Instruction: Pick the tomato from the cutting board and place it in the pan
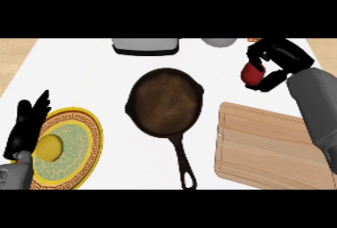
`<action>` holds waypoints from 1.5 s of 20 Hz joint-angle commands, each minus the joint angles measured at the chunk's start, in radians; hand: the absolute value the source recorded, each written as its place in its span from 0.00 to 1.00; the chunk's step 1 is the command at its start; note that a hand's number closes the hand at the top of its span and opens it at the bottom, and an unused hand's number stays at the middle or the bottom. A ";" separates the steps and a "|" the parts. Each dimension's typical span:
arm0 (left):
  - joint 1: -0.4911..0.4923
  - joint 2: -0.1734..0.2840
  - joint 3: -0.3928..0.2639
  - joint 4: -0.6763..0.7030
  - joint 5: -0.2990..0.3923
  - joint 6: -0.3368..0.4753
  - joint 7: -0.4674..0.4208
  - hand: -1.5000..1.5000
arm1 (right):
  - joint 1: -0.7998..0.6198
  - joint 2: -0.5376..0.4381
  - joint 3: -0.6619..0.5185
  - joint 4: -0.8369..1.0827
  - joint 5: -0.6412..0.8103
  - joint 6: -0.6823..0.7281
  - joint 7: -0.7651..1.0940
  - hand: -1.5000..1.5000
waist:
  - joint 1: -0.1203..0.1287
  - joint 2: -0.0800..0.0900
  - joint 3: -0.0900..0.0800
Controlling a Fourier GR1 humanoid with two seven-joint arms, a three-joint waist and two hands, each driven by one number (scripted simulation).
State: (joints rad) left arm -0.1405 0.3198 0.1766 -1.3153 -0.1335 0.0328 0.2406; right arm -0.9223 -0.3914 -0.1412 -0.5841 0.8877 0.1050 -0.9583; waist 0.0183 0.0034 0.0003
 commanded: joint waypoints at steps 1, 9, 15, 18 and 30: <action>0.044 -0.029 -0.015 -0.043 -0.021 0.028 0.005 0.50 | -0.041 0.086 0.016 -0.048 -0.031 0.106 0.095 1.00 | -0.011 -0.007 -0.001; -0.008 0.002 0.023 0.069 0.000 -0.016 -0.054 0.50 | -0.124 0.280 0.017 0.042 -0.051 0.080 0.257 1.00 | -0.004 0.002 -0.001; -0.052 -0.020 0.001 0.061 -0.023 0.006 -0.032 0.50 | -0.177 0.387 0.094 0.179 -0.082 -0.038 0.359 1.00 | 0.018 0.005 -0.001; -0.058 -0.037 -0.033 -0.007 -0.037 0.008 0.034 0.50 | -0.225 0.389 0.112 0.283 -0.110 -0.091 0.363 1.00 | 0.043 0.011 0.000; -0.140 -0.042 -0.061 0.048 -0.038 -0.038 0.007 0.50 | -0.157 0.391 0.229 0.413 -0.315 -0.089 0.311 1.00 | 0.141 0.031 0.001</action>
State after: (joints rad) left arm -0.2476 0.2794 0.1278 -1.2771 -0.1694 0.0083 0.2447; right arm -1.1033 -0.0018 0.0716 -0.1991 0.6386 -0.0105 -0.6367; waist 0.1261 0.0272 0.0009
